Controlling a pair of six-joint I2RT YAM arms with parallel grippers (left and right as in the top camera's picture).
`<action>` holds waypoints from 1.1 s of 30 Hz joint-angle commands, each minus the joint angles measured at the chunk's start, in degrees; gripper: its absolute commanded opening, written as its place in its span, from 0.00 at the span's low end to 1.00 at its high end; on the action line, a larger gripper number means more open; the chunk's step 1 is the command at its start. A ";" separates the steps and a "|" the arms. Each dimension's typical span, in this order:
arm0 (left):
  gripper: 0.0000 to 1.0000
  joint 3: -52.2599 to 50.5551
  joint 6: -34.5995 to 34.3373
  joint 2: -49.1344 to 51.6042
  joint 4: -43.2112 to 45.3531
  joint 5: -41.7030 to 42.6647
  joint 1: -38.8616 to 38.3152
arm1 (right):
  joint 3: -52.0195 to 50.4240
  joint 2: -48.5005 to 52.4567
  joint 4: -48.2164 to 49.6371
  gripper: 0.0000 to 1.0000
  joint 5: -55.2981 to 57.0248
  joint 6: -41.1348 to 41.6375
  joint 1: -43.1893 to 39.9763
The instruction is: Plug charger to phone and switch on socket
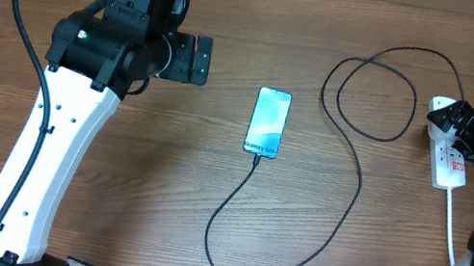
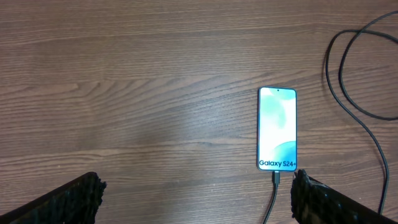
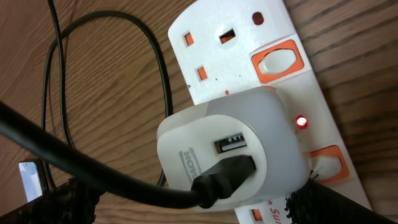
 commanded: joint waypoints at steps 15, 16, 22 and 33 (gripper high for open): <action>1.00 -0.17 1.05 0.46 0.04 -0.74 -0.02 | 4.98 -13.99 -7.43 1.00 6.47 1.11 -1.16; 1.00 -0.17 1.05 0.46 0.04 -0.74 -0.02 | 4.98 -15.02 -7.78 1.00 6.86 1.11 -1.16; 1.00 -0.17 1.05 0.46 0.04 -0.74 -0.02 | 4.98 -17.55 -10.86 1.00 7.65 1.11 -1.16; 1.00 -0.17 1.05 0.46 0.04 -0.74 -0.02 | 4.98 -17.53 -12.96 1.00 7.21 1.29 -1.16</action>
